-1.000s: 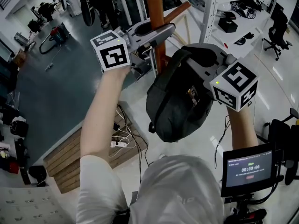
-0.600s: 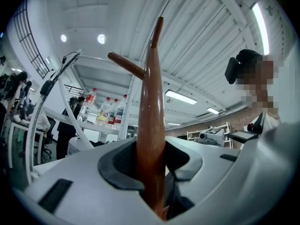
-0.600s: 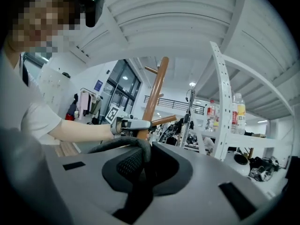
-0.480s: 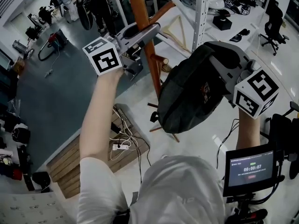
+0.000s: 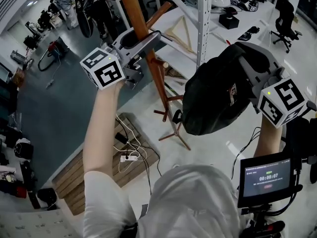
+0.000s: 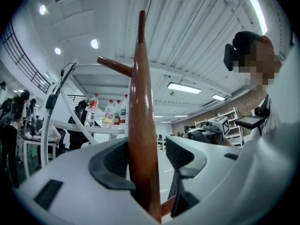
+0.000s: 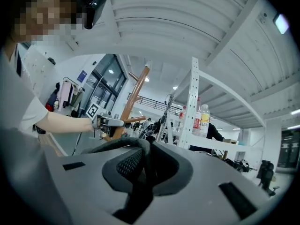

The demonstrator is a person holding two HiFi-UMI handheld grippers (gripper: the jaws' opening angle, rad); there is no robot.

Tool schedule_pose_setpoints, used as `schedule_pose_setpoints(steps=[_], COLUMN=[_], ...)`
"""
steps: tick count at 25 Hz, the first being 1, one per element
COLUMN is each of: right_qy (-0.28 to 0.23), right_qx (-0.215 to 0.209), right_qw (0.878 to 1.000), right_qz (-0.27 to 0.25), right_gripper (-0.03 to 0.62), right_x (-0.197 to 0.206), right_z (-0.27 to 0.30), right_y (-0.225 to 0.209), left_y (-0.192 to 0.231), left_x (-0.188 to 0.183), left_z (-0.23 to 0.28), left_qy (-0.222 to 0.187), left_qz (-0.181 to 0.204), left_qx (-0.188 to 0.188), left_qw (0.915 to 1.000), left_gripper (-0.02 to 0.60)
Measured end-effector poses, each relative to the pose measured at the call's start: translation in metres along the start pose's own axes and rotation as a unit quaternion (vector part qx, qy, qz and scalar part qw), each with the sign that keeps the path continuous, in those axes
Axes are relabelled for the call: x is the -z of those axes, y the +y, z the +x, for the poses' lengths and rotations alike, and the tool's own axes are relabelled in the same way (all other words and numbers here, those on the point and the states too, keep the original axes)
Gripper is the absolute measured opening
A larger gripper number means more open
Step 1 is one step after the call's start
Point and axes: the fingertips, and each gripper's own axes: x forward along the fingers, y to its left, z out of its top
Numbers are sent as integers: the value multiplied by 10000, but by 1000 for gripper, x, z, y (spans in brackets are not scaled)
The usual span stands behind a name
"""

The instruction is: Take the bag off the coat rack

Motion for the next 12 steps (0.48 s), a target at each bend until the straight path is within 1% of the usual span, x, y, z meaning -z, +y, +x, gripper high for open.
schedule_pose_setpoints(steps=[2, 4, 9, 12], right_qy=[59, 111, 203, 244], right_qx=[149, 285, 473, 550], right_qw=[9999, 9995, 9987, 9982], right_qz=[14, 36, 40, 72], right_gripper=[40, 41, 41, 41], right_x=[4, 9, 21, 29], right_z=[-6, -12, -20, -27], right_y=[-10, -19, -31, -38], left_y=[-2, 0, 14, 6], left_x=[-2, -4, -7, -8], left_z=[-2, -6, -31, -57], left_qy=[3, -20, -11, -118], left_qz=[19, 49, 224, 360], left_qx=[-3, -123, -576, -834], left_qw=[10000, 9999, 9981, 9958], left_gripper=[268, 317, 354, 356])
